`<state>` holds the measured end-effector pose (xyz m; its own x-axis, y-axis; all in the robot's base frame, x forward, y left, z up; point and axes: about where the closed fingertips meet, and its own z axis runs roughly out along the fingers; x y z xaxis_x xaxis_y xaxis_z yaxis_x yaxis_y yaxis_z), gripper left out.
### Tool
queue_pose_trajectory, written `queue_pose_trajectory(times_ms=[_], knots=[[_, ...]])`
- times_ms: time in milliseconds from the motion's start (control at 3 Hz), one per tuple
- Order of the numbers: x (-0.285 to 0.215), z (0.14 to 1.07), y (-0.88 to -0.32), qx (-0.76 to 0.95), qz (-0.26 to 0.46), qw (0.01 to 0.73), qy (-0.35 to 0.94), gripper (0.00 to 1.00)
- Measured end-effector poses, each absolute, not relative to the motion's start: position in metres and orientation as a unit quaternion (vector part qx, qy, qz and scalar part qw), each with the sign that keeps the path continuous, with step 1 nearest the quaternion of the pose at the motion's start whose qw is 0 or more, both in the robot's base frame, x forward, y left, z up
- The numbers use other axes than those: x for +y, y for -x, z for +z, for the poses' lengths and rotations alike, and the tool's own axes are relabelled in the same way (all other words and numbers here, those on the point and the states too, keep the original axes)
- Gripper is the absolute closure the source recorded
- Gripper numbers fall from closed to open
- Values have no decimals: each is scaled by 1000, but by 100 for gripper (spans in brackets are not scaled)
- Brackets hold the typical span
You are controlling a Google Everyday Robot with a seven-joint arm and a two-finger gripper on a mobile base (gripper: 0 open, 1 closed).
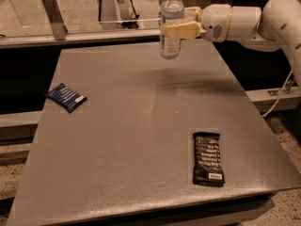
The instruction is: Move blue plastic bottle near rxbar blueberry
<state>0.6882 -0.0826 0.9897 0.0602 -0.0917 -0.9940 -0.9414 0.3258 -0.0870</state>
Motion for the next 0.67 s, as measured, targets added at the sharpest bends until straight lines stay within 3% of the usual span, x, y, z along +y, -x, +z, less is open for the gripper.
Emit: queue_pose_trajectory(times_ms=[667], knots=[[-18, 962, -681, 555, 408, 549, 474, 100]])
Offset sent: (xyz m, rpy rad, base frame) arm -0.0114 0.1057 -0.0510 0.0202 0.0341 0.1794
